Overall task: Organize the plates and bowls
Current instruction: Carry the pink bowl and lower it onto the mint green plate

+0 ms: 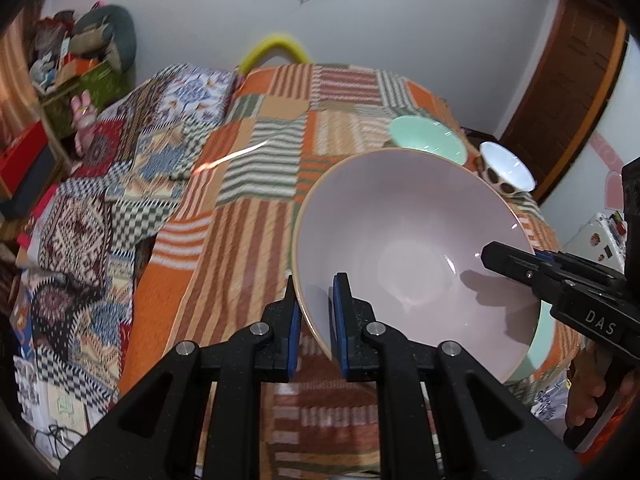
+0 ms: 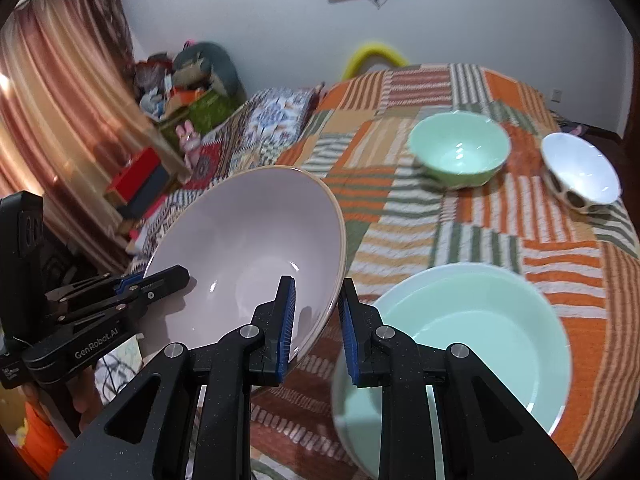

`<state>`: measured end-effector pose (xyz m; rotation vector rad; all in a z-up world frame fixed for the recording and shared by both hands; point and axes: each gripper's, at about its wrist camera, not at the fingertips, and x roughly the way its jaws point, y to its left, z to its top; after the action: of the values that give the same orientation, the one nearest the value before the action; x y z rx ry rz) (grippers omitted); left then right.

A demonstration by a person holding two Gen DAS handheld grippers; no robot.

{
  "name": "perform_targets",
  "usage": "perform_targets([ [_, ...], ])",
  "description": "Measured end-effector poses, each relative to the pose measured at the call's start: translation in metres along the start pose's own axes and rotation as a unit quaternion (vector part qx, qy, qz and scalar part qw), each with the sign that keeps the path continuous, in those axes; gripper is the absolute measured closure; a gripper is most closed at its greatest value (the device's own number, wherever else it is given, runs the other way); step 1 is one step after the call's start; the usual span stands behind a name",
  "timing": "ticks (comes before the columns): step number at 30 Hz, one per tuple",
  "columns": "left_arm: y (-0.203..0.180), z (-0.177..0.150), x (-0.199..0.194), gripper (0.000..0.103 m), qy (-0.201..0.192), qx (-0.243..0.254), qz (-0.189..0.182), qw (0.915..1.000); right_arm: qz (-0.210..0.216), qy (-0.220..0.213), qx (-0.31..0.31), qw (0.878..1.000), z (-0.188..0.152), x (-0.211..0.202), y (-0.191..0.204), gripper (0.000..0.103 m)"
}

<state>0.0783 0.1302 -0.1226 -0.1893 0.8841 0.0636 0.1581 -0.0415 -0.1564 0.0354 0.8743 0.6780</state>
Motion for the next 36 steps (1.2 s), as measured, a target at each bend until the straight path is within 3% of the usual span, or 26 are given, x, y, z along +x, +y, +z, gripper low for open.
perform_targets([
  [17,0.037,-0.032,0.050,0.089,0.063,-0.034,0.021,0.9972,-0.007,0.092,-0.011,0.996,-0.018,0.056,0.009,0.083],
  [26,0.033,-0.034,0.055,0.089,0.056,-0.021,0.039,0.9975,-0.015,0.101,-0.016,0.995,-0.020,0.065,0.009,0.083],
  [36,0.040,-0.040,0.060,0.089,0.066,-0.041,0.027,0.9966,0.000,0.105,-0.012,0.994,-0.022,0.068,0.006,0.081],
])
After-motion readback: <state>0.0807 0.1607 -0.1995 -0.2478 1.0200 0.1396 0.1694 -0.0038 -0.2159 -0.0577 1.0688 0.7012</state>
